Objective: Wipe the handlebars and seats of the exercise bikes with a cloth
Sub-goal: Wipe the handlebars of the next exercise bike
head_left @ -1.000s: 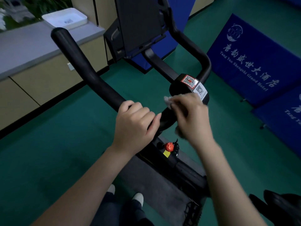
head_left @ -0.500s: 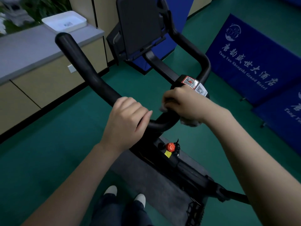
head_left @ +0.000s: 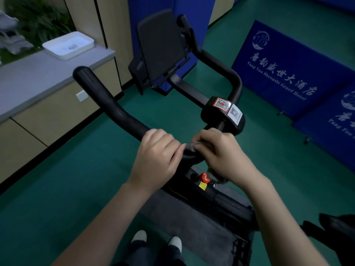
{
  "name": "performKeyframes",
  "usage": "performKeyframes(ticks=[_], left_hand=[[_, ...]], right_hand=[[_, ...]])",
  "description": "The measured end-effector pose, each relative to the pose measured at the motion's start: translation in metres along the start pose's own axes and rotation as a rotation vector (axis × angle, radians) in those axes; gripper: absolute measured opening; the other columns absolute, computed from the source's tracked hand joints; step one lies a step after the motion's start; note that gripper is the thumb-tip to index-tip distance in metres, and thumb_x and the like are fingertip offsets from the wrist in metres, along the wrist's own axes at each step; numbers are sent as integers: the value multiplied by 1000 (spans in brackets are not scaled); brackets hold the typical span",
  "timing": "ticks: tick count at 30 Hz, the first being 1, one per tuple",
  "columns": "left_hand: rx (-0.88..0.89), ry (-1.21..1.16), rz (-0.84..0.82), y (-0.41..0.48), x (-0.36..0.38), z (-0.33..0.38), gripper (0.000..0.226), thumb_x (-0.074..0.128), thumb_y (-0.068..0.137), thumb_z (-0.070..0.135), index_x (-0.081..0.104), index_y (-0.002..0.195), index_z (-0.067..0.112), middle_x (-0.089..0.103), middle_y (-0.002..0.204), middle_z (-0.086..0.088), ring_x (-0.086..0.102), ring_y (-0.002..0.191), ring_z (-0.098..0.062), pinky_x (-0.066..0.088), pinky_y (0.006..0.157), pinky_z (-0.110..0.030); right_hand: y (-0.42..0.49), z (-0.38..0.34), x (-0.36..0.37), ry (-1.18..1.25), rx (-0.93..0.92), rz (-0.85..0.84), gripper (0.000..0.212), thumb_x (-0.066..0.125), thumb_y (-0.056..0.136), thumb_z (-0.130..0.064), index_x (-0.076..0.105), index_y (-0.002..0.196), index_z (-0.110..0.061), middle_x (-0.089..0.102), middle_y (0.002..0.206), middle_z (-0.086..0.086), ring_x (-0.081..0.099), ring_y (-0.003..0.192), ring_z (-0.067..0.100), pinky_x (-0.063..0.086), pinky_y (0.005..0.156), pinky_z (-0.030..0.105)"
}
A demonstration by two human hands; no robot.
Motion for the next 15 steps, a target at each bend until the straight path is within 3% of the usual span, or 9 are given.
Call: performKeyframes(ticks=[7, 12, 15], left_hand=[[8, -30, -40, 0, -1, -2, 32, 47, 97, 20, 62, 71, 10, 57, 69, 0, 52, 72, -21, 39, 86, -33], [33, -31, -46, 0, 0, -4, 33, 45, 97, 21, 64, 73, 10, 59, 71, -1, 54, 73, -22, 39, 86, -34], [35, -20, -58, 0, 0, -5, 33, 44, 98, 23, 64, 74, 11, 60, 72, 0, 54, 74, -22, 40, 87, -34]], right_hand=[[-30, -13, 36, 82, 104, 555, 9, 63, 87, 0, 66, 88, -8, 59, 86, -8, 59, 90, 19, 43, 86, 15], [-34, -9, 38, 55, 124, 662, 12, 62, 87, 3, 66, 92, -8, 60, 91, -8, 59, 94, 17, 41, 87, 12], [-30, -1, 29, 89, 201, 692, 14, 62, 87, 2, 67, 93, -9, 57, 89, -17, 60, 90, 16, 42, 83, 11]])
Point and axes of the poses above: each hand's wrist, its own y-axis towards the middle knuckle, its own x-axis out of the palm, z = x × y, the point moved 3 cm from there along y, towards the middle knuckle
